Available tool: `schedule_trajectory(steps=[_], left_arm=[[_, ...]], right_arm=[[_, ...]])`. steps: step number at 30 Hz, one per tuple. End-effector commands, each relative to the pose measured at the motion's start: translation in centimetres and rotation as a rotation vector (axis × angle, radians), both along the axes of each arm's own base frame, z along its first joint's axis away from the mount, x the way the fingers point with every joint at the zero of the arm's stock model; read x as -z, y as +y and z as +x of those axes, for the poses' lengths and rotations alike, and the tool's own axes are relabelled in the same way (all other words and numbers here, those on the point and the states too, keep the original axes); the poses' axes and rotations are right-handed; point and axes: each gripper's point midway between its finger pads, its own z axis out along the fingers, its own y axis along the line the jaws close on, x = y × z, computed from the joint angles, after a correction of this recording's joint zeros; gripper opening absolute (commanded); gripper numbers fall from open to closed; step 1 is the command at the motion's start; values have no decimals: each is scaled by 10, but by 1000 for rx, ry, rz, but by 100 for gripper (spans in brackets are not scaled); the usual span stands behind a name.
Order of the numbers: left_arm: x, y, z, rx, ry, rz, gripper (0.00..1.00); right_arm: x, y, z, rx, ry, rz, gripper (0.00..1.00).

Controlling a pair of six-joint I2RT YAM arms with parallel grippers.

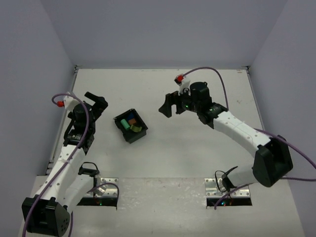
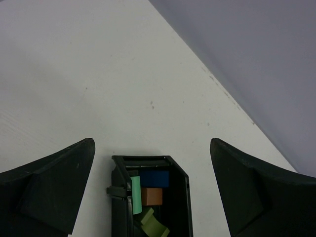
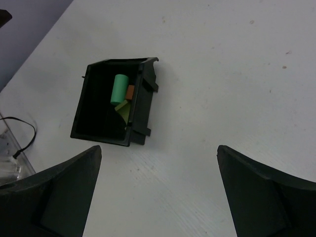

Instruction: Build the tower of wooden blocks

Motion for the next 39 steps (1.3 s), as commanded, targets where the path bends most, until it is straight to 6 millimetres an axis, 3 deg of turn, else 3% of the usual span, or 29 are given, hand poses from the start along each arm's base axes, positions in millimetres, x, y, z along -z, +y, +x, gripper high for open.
schedule_trajectory(steps=[1, 2, 3, 4, 5, 9, 12, 16, 19, 24, 28, 30, 32, 35, 39], left_arm=[[-14, -6, 8, 42, -66, 6, 100], [-13, -6, 8, 40, -65, 6, 100], [-13, -5, 8, 38, -66, 6, 100], [-11, -4, 6, 29, -59, 4, 100], [-11, -4, 6, 27, -59, 3, 100], [-12, -5, 4, 33, -66, -2, 100], [-15, -6, 2, 41, -87, -4, 100], [-16, -7, 2, 49, -103, -8, 100], [-14, -7, 3, 45, -97, -7, 100], [-11, -6, 4, 41, -78, -7, 100], [-10, -5, 4, 33, -68, -7, 100], [-11, -4, 3, 26, -69, -7, 100], [-11, -3, 2, 20, -68, -6, 100], [-12, -2, 1, 12, -69, -7, 100], [-11, 1, 0, -3, -68, -7, 100]], right_arm=[[2, 42, 17, -82, -72, -133, 99], [18, 51, 21, -102, -44, -157, 99], [10, 59, 21, -115, -63, -154, 99], [30, 71, 26, -148, -48, -198, 99], [25, 79, 27, -160, -61, -198, 99], [54, 110, 38, -225, -45, -269, 99], [71, 124, 43, -246, -16, -285, 99], [97, 144, 31, -328, 8, -329, 99], [119, 147, 28, -330, 5, -395, 97], [148, 144, 27, -275, 28, -460, 62], [141, 141, 30, -230, -26, -462, 24], [132, 135, 30, -218, -59, -460, 14], [110, 128, 38, -183, -139, -468, 11], [95, 105, 46, -138, -232, -557, 4], [71, 55, 66, -47, -411, -807, 2]])
